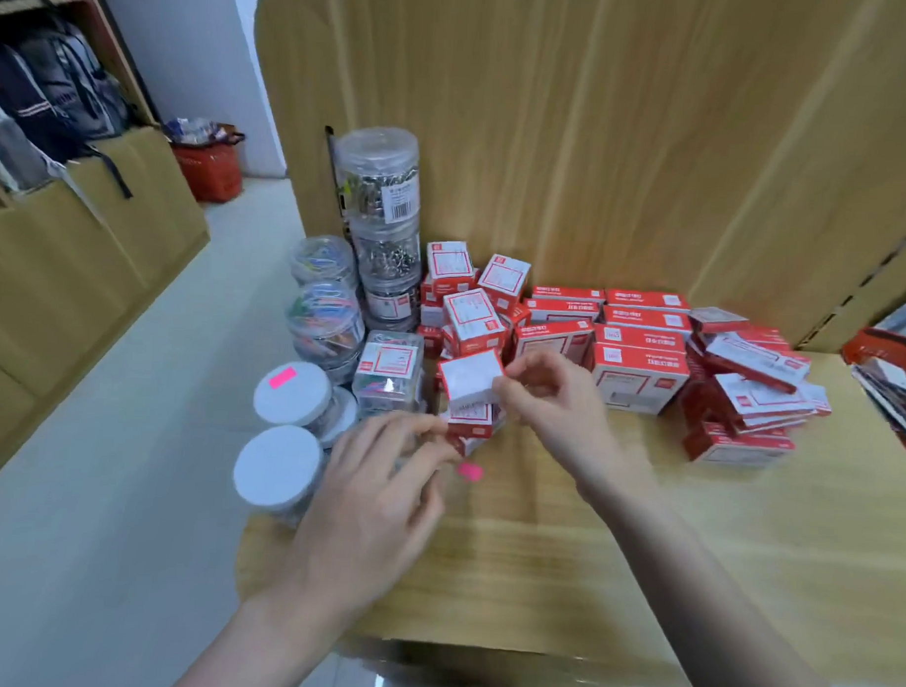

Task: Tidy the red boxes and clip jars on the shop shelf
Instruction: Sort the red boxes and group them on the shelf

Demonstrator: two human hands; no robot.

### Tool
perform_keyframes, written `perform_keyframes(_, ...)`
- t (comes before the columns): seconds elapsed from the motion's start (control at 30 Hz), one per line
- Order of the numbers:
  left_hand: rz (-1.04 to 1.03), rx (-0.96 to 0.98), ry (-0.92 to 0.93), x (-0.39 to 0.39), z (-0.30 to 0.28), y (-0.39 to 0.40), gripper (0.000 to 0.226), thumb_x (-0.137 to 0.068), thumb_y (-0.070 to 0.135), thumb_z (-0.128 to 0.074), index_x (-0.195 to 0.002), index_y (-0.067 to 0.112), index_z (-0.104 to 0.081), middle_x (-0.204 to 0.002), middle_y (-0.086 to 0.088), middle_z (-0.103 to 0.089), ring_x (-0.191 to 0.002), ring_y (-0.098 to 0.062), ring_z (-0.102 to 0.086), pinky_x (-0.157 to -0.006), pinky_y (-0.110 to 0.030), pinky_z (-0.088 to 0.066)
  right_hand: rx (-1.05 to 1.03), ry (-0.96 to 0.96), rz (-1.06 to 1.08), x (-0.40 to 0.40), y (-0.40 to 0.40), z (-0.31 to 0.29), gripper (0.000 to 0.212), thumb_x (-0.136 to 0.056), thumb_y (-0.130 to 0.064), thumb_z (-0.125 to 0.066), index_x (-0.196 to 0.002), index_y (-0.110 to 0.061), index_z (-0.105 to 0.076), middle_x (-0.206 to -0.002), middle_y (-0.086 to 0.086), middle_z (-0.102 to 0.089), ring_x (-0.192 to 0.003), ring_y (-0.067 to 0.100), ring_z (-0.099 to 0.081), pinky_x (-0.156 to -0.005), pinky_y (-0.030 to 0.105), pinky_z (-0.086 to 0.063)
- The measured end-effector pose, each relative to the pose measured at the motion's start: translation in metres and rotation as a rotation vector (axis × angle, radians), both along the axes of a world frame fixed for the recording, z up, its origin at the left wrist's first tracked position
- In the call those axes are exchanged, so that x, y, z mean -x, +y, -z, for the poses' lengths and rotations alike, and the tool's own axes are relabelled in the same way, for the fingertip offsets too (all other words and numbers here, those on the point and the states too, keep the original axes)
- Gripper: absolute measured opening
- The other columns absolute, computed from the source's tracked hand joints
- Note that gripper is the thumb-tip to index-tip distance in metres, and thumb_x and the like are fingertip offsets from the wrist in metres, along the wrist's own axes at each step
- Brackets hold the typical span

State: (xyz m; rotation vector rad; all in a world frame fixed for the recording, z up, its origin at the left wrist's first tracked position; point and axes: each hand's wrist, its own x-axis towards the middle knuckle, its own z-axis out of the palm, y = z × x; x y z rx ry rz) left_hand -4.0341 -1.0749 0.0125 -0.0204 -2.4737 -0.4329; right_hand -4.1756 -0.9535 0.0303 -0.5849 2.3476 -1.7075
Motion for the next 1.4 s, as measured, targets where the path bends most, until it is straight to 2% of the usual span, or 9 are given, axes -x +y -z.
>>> perform_keyframes(0.13,0.003,0.012,-0.01,-0.004,-0.005,-0.014,0.021,-0.077,0.015,-0.054,-0.097,0.024,-0.057,-0.109,0.001,-0.06,-0.102,-0.02,-0.051,-0.089,-0.029,-0.034,-0.051,0.042,0.046,-0.007,-0.002,0.004,0.02,-0.076,-0.017,-0.072,-0.063,-0.022,-0.057,-0.064,-0.008,-0.059,-0.05,-0.002,-0.049,-0.057,0.018,-0.04)
perform_keyframes(0.5,0.036,-0.001,-0.034,0.018,-0.01,-0.01,0.023,-0.081,0.019,-0.047,-0.094,0.015,-0.065,-0.11,-0.003,-0.06,-0.102,-0.023,-0.052,-0.088,-0.033,-0.036,-0.153,0.245,0.071,-0.009,0.028,-0.007,0.014,-0.079,-0.005,-0.065,-0.078,-0.016,-0.057,-0.082,0.0,-0.061,-0.069,0.006,-0.054,-0.059,0.01,-0.041)
perform_keyframes(0.6,0.061,0.016,-0.014,0.035,-0.014,-0.003,0.024,-0.079,0.018,-0.047,-0.094,0.015,-0.066,-0.111,-0.004,-0.06,-0.104,-0.023,-0.052,-0.091,-0.033,-0.034,-0.254,0.399,0.142,-0.002,0.049,-0.011,0.01,-0.079,-0.005,-0.063,-0.081,-0.013,-0.058,-0.086,0.002,-0.059,-0.073,0.011,-0.055,-0.067,0.016,-0.044)
perform_keyframes(0.7,0.097,0.007,0.005,0.051,-0.015,0.008,0.026,-0.079,0.017,-0.046,-0.096,0.014,-0.066,-0.115,-0.006,-0.059,-0.106,-0.024,-0.052,-0.093,-0.034,-0.032,-0.446,0.713,0.263,0.003,0.08,-0.021,0.012,-0.078,-0.009,-0.06,-0.089,-0.006,-0.06,-0.103,0.011,-0.056,-0.099,0.025,-0.047,-0.084,0.021,-0.033)
perform_keyframes(0.77,0.141,0.003,0.012,0.062,-0.015,0.02,0.028,-0.078,0.015,-0.046,-0.099,0.013,-0.065,-0.119,-0.007,-0.058,-0.109,-0.024,-0.049,-0.094,-0.035,-0.032,-0.494,0.783,0.359,0.009,0.106,-0.034,0.021,-0.076,-0.017,-0.065,-0.094,-0.006,-0.062,-0.112,0.014,-0.055,-0.107,0.028,-0.039,-0.09,0.027,-0.03)
perform_keyframes(0.87,0.215,0.025,-0.036,0.08,-0.009,0.04,0.037,-0.076,0.016,-0.045,-0.109,0.013,-0.06,-0.126,-0.009,-0.054,-0.114,-0.026,-0.046,-0.097,-0.04,-0.035,-0.714,0.545,0.391,0.025,0.143,-0.034,0.06,-0.066,-0.035,-0.079,-0.118,-0.019,-0.056,-0.134,0.015,-0.039,-0.124,0.037,-0.029,-0.1,0.047,-0.028)
perform_keyframes(0.97,0.249,0.08,-0.126,0.101,0.0,0.058,0.047,-0.074,0.018,-0.045,-0.12,0.012,-0.056,-0.137,-0.012,-0.044,-0.12,-0.03,-0.04,-0.101,-0.043,-0.038,-0.84,0.322,0.375,0.034,0.149,-0.013,0.089,-0.06,-0.05,-0.078,-0.136,-0.035,-0.035,-0.149,0.01,-0.014,-0.131,0.041,-0.02,-0.107,0.052,-0.026)
perform_keyframes(1.13,0.291,0.094,-0.227,0.121,0.01,0.078,0.06,-0.068,0.004,-0.068,-0.125,0.012,-0.052,-0.146,-0.012,-0.034,-0.122,-0.036,-0.039,-0.098,-0.049,-0.04,-0.745,0.408,0.399,0.045,0.145,0.013,0.079,-0.069,-0.032,-0.074,-0.138,-0.026,-0.036,-0.148,0.017,-0.016,-0.122,0.043,-0.027,-0.1,0.049,-0.03)
perform_keyframes(1.4,0.299,0.097,-0.288,0.135,0.018,0.076,0.054,-0.068,0.002,-0.068,-0.12,0.005,-0.055,-0.146,-0.009,-0.035,-0.116,-0.035,-0.043,-0.093,-0.047,-0.046,-0.697,0.401,0.329,0.053,0.16,0.01,0.072,-0.074,-0.023,-0.071,-0.136,-0.032,-0.035,-0.146,0.008,-0.013,-0.124,0.035,-0.026,-0.099,0.05,-0.036)
